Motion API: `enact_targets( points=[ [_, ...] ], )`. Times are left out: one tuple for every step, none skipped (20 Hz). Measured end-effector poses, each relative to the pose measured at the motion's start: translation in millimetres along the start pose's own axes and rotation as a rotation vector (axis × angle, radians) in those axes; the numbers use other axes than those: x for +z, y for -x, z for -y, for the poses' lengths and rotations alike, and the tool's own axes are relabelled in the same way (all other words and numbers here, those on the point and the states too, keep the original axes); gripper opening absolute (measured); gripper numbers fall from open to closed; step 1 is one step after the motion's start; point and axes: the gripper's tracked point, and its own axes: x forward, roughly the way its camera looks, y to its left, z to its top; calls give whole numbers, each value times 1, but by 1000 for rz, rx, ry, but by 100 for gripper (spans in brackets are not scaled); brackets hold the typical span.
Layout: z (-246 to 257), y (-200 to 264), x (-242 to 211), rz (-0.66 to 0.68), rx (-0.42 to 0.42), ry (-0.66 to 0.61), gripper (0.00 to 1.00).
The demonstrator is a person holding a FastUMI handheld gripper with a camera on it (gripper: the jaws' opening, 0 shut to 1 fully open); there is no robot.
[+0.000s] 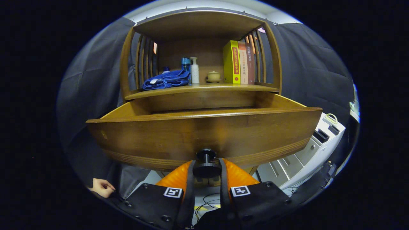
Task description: Pull open the drawer, take out the items inside it, and place them on the countertop above the cabinet.
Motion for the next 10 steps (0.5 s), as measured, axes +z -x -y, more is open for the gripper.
enact_targets(
  points=[
    [1,0,-1,-2,0,3,42],
    [1,0,-1,2,4,4,42],
    [1,-2,-1,2,8,5,44],
    [0,0,-1,-6,19,-3,47],
    [2,0,-2,-11,23,-22,53],
    [3,4,0,-8,27,-38,65],
    [5,7,3,-6,29,-50,77],
    [8,12,5,-1,29,-53,89],
    [7,15,12,9,36,-47,100],
    [10,20,17,16,30,-38,100]
  ],
)
